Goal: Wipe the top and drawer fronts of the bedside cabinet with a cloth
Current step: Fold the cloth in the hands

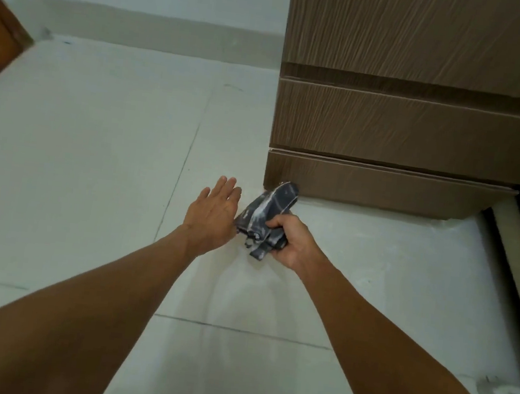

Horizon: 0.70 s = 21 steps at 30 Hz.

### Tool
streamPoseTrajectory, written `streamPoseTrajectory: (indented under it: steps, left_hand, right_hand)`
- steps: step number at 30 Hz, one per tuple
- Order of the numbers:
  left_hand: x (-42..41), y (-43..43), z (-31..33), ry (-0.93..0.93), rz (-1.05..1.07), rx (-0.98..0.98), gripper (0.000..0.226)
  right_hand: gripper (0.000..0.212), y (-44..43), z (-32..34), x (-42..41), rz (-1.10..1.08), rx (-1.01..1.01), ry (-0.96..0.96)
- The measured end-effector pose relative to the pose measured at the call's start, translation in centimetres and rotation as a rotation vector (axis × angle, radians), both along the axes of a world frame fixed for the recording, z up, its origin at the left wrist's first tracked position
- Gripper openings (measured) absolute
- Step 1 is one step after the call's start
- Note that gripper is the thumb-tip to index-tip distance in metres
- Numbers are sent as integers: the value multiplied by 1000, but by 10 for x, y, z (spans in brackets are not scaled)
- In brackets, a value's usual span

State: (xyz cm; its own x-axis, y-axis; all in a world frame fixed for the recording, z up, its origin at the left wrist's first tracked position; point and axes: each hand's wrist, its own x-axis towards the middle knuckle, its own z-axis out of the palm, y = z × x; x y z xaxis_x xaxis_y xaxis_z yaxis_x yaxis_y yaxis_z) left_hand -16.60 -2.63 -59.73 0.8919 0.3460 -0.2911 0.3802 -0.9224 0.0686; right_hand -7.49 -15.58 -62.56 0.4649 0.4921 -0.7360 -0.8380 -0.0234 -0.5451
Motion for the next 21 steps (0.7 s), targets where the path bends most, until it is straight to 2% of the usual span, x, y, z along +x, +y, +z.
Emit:
streamPoseTrajectory:
  steps: [4,7,9,10,13,16,21]
  left_hand:
    - [-24,-14,71,-88,412,-448,41]
    - [-31,-21,132,-63,894,-946,22]
    - [-40,-23,176,-12,1131,-1250,22]
    - [-45,-24,199,9,1168,-1330,24]
    - [-59,-27,268,-11,1207,-1349,28]
    - [-64,-26,339,-61,1291,-1354,19]
    - [-65,-20,449,-49,1302,-1377,19]
  right_hand:
    - [49,-19,63,-21,86,-27,67]
    - [43,-33,128,-38,200,-61,99]
    - [41,-41,175,-47,252,-85,128]
    - [41,-43,199,-50,265,-95,143]
    - [39,-48,274,-55,266,-143,164]
    - [42,-50,352,-55,231,-170,171]
    - [35,-52,466,-51,179,-315,22]
